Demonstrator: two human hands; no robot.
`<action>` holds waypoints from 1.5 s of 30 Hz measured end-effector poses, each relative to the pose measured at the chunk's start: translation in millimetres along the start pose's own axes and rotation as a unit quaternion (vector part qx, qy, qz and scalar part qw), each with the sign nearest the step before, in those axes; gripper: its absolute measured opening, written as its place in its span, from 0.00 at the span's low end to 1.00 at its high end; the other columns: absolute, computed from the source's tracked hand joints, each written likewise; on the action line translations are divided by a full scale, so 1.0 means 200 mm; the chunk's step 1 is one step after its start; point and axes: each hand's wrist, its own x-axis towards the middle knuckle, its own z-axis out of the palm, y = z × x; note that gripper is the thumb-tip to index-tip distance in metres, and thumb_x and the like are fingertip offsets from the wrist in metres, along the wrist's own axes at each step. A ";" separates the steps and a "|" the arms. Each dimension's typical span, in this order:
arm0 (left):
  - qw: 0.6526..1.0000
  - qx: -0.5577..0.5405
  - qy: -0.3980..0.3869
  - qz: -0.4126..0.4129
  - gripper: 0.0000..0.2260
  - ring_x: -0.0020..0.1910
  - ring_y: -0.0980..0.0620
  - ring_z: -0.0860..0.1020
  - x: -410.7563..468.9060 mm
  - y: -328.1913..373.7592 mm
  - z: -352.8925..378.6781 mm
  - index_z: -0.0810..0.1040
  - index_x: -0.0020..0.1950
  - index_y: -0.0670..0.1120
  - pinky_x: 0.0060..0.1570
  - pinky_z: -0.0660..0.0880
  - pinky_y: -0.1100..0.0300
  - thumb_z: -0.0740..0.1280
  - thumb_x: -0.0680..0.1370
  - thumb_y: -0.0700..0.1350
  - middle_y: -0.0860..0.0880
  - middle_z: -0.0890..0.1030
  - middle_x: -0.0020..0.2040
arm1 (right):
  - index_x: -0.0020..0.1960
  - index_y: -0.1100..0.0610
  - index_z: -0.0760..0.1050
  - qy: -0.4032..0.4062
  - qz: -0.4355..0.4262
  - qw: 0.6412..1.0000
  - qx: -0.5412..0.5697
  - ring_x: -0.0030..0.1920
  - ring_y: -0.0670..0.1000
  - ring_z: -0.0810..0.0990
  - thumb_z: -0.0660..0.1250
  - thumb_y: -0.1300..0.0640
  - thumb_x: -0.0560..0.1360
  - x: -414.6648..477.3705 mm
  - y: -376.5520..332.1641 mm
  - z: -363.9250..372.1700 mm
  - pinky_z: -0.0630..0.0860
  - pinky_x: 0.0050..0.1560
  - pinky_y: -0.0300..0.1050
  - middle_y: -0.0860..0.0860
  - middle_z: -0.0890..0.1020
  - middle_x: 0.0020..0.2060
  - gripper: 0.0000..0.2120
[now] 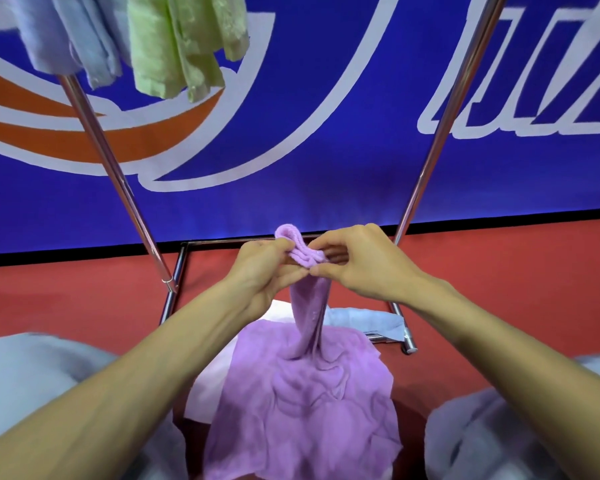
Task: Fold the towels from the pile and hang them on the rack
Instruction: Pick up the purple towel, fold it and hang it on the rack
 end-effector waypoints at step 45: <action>0.731 0.384 0.012 0.564 0.09 0.43 0.49 0.77 -0.26 0.59 0.32 0.77 0.50 0.39 0.44 0.73 0.57 0.63 0.77 0.44 0.46 0.81 0.43 | 0.46 0.59 0.73 0.164 0.047 0.920 0.353 0.42 0.48 0.72 0.57 0.32 0.72 -0.02 -0.21 -0.23 0.70 0.47 0.50 0.52 0.77 0.41 0.29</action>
